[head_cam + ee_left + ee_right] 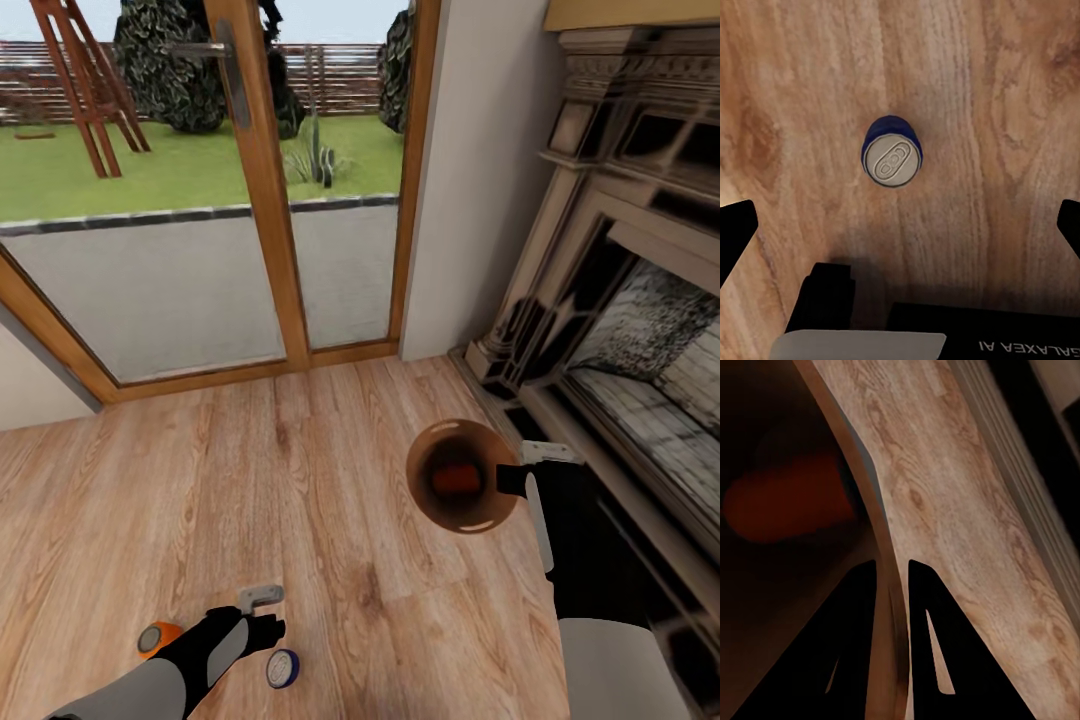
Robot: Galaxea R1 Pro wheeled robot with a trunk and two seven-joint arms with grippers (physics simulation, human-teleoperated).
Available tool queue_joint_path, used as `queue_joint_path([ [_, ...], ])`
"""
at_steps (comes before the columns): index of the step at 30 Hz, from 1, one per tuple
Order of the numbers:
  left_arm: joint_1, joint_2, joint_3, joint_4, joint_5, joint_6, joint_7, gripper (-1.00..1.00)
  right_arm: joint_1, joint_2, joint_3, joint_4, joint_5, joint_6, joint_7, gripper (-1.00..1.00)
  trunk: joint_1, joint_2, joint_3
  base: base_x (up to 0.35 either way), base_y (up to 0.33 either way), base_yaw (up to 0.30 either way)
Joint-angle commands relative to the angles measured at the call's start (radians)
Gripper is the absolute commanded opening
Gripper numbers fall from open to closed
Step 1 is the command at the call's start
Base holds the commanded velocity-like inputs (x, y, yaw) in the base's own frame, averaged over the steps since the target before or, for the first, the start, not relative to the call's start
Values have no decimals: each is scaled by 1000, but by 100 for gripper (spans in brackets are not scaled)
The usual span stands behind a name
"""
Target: Put the three can of soda from the living room inside the tash can in the kitchen.
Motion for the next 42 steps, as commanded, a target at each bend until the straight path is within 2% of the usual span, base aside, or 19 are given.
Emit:
queue_joint_path([
  [1, 0, 0, 0, 0, 0, -1, 0, 100, 0, 0, 0, 0, -7, 0, 4, -100, 4, -7, -3, 0, 0, 0],
  [18, 0, 1, 0, 0, -1, -42, -1, 100, 0, 0, 1, 1, -6, 0, 4, -100, 69, -126, -56, 0, 0, 0],
  [42, 0, 1, 0, 0, 0, -55, -1, 100, 0, 0, 0, 4, -6, 0, 4, -100, 161, -294, -132, 0, 0, 0],
])
